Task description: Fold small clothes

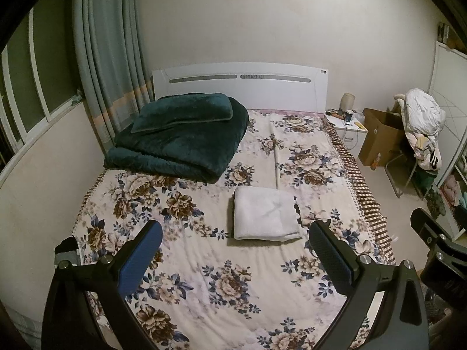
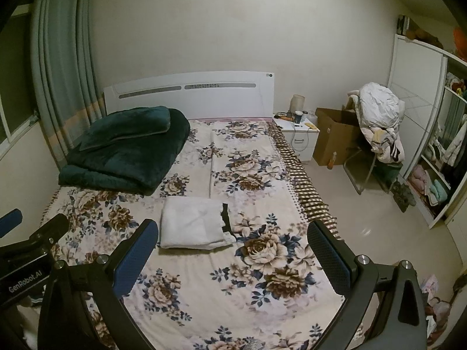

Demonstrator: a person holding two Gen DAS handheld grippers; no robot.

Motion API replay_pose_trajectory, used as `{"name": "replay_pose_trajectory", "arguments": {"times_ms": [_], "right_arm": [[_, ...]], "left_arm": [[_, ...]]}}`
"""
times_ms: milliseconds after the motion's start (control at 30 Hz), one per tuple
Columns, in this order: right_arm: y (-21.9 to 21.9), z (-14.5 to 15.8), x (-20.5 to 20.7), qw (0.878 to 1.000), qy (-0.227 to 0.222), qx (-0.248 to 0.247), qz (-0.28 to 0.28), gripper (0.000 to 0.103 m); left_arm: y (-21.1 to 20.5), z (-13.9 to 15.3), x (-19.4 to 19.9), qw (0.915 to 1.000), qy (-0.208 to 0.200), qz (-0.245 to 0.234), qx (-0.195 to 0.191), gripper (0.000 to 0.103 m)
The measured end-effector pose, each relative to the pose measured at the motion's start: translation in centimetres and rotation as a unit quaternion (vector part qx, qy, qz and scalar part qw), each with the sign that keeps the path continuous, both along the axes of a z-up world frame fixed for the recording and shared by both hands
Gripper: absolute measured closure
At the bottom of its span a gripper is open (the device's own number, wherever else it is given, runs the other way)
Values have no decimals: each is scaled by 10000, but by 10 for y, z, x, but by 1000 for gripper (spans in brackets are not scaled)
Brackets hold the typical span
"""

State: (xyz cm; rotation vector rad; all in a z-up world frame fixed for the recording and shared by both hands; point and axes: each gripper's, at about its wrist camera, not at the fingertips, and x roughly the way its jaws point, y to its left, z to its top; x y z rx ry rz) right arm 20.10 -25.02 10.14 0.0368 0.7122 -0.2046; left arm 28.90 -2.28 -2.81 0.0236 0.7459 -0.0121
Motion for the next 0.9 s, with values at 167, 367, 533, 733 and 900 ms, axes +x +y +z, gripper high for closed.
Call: {"name": "replay_pose_trajectory", "arguments": {"times_ms": [167, 367, 533, 733, 900], "right_arm": [[5, 2, 1, 10000, -4, 4, 28, 0], [8, 3, 1, 10000, -6, 9, 43, 0], [10, 3, 1, 10000, -19, 4, 31, 0], [11, 2, 1, 10000, -7, 9, 47, 0], [13, 3, 1, 10000, -17, 12, 51, 0]], "left_arm": [[2, 2, 0, 10000, 0, 3, -27, 0], [2, 2, -1, 10000, -6, -1, -35, 0], [2, 2, -1, 10000, -9, -2, -26, 0], [2, 3, -2, 10000, 5, 22, -48, 0], [3, 4, -2, 10000, 2, 15, -41, 0]]}}
